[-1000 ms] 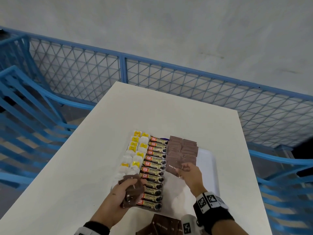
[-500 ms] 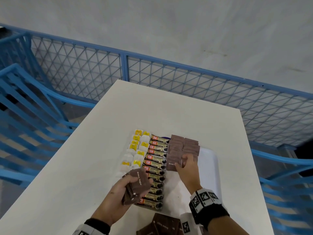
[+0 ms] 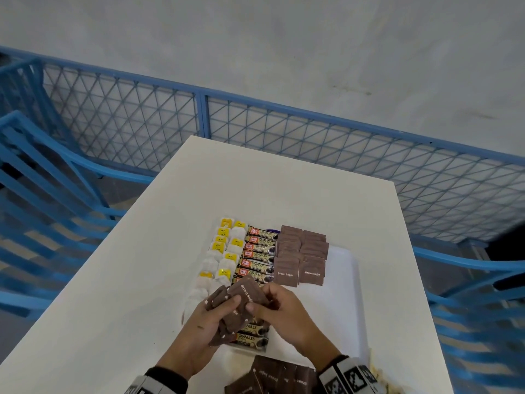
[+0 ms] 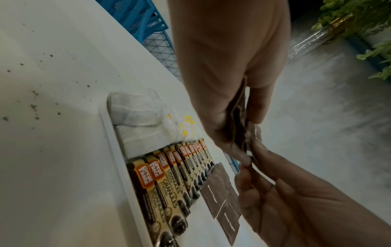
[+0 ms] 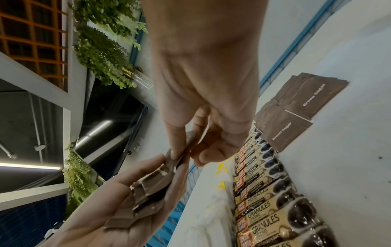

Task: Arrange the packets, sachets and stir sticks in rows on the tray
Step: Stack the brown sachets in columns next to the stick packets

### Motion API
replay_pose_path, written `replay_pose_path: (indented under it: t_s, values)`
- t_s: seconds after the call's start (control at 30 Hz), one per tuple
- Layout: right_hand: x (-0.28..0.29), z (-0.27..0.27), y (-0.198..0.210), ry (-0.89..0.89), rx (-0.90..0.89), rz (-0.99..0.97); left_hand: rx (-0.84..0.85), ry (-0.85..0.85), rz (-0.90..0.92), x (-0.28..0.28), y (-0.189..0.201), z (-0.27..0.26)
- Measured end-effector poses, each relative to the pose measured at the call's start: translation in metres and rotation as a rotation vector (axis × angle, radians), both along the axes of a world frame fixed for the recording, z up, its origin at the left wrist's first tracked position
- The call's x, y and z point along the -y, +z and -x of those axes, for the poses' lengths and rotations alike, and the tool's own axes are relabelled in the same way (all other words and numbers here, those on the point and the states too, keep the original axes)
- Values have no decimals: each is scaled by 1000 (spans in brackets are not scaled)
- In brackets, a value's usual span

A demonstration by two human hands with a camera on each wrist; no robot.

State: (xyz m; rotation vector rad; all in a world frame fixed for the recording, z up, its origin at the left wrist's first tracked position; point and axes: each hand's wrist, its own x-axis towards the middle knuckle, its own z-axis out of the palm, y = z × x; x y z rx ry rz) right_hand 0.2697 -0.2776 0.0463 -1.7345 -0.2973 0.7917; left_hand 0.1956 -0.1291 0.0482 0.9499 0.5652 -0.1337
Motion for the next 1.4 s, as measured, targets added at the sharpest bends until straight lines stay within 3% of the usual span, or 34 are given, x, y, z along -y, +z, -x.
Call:
replay_pose_path:
  t_s: [0.23, 0.37, 0.47, 0.63, 0.83, 1.07, 1.17, 1.3, 1.4]
  values:
    - [17, -10, 0, -273, -219, -254, -16, 15, 13, -2, -3, 2]
    - [42, -28, -14, -471, -202, -314, 3, 21, 2, -2, -6, 2]
    - [62, -41, -30, -559, -139, -249, 23, 29, 23, -2, -9, 1]
    - [85, -65, -54, -721, -23, 112, -15, 28, 40, 0, -5, -1]
    - [81, -79, -70, -687, 86, 344, -87, 69, 90, -3, -10, -4]
    - [70, -82, -71, -688, 200, 458, -21, 33, 31, 0, -3, -2]
    - [66, -78, -66, -664, 338, 555, -28, 46, 31, 1, 0, -2]
    - [44, -63, -43, -613, 465, 392, -28, 35, 25, 3, 4, -1]
    - [23, -40, -15, -366, 402, 268, -16, 25, 37, 5, 6, -1]
